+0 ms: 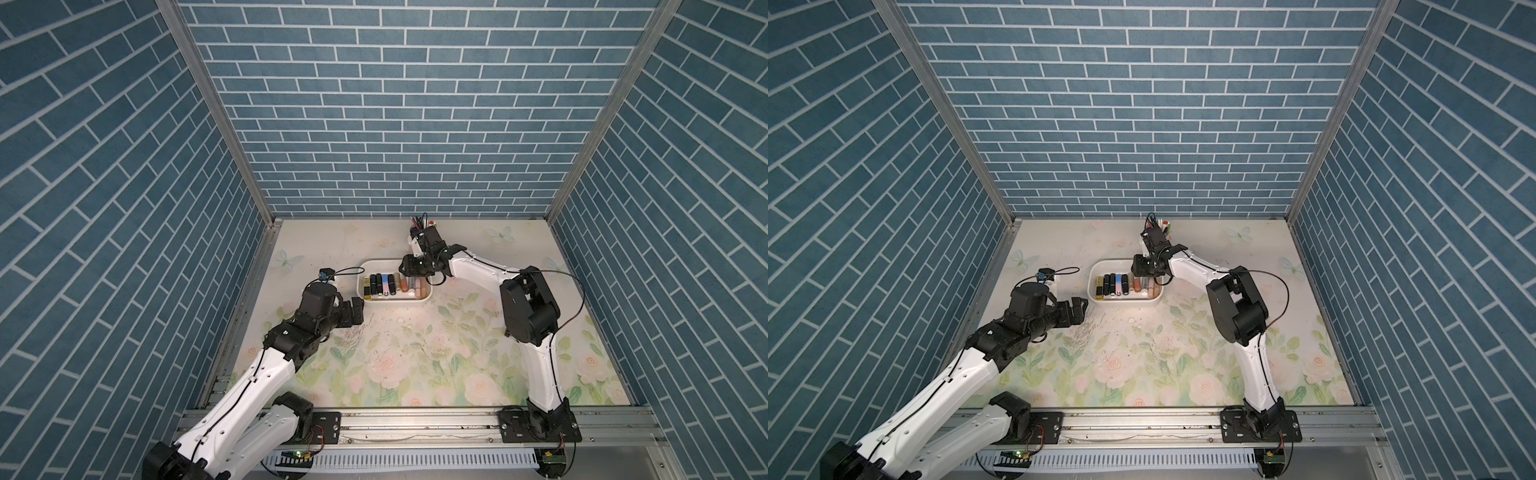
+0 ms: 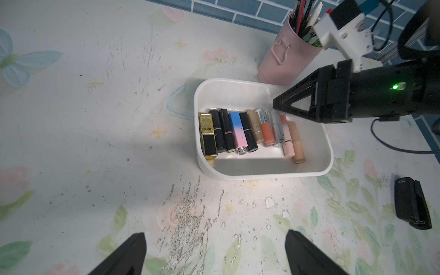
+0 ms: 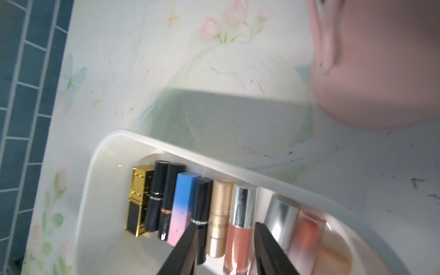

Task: Put the lipstick into the storage box
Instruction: Place the lipstick in the storage box, then reset both arms

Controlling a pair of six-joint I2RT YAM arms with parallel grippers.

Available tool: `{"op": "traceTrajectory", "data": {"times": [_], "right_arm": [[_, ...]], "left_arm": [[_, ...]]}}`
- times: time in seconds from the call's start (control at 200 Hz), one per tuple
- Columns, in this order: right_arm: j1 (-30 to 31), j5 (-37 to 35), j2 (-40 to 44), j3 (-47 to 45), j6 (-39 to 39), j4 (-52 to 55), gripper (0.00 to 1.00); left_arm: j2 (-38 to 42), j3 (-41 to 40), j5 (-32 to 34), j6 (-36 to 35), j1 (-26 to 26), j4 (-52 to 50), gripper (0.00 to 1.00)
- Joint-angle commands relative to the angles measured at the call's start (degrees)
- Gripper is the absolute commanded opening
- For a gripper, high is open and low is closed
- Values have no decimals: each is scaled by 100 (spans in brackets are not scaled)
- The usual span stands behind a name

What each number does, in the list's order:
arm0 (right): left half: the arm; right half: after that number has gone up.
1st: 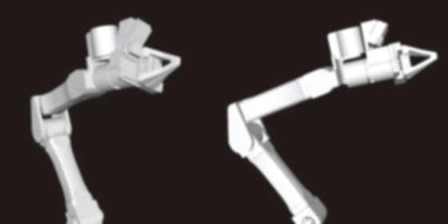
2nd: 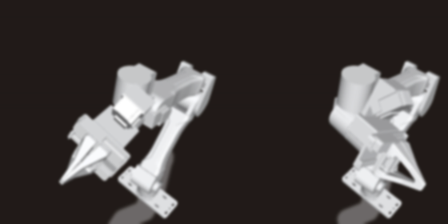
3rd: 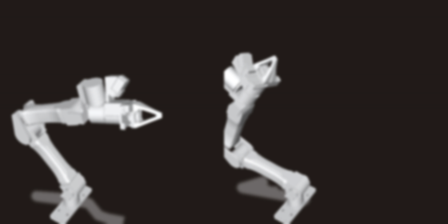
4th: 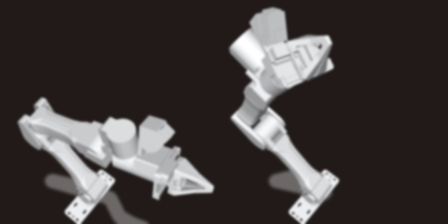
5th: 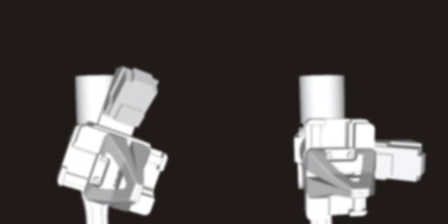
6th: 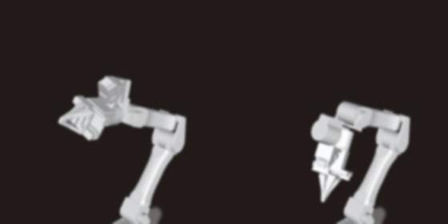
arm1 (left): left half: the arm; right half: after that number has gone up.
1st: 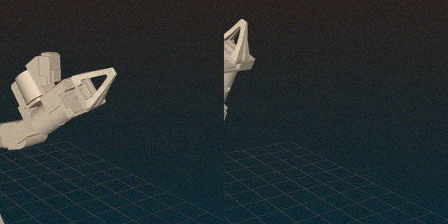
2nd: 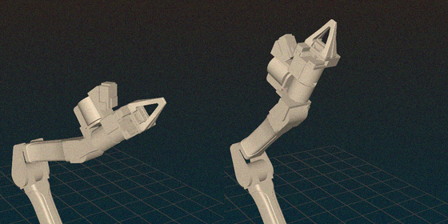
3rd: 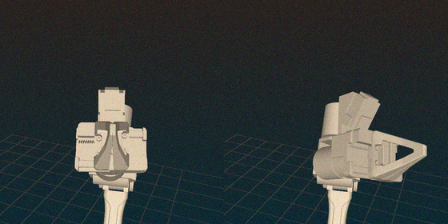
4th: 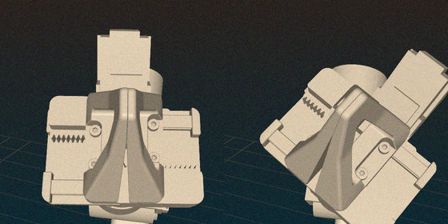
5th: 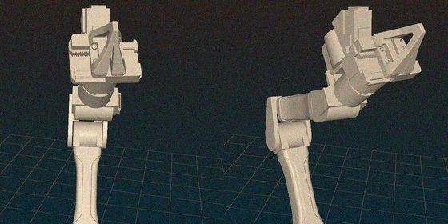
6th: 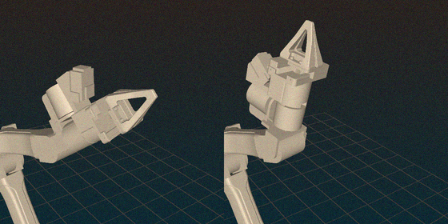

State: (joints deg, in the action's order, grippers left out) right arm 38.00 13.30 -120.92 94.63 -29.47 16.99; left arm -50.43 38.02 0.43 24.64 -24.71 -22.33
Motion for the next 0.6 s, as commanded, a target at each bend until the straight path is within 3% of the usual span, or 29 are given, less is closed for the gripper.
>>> {"op": "traceTrajectory", "data": {"times": [0.0, 0.295, 0.595], "right_arm": [[23, 359, 634, -185, 231, -186, 45], [16, 928, 1708, -948, 383, -799, 48], [-310, 431, 3103, -1755, 978, -1058, 58]], "left_arm": [[-48, 155, 21, -35, 36, 61, 97], [-314, 452, -152, -47, 36, 247, 100], [-466, 975, 299, -47, 48, 393, 100]]}}
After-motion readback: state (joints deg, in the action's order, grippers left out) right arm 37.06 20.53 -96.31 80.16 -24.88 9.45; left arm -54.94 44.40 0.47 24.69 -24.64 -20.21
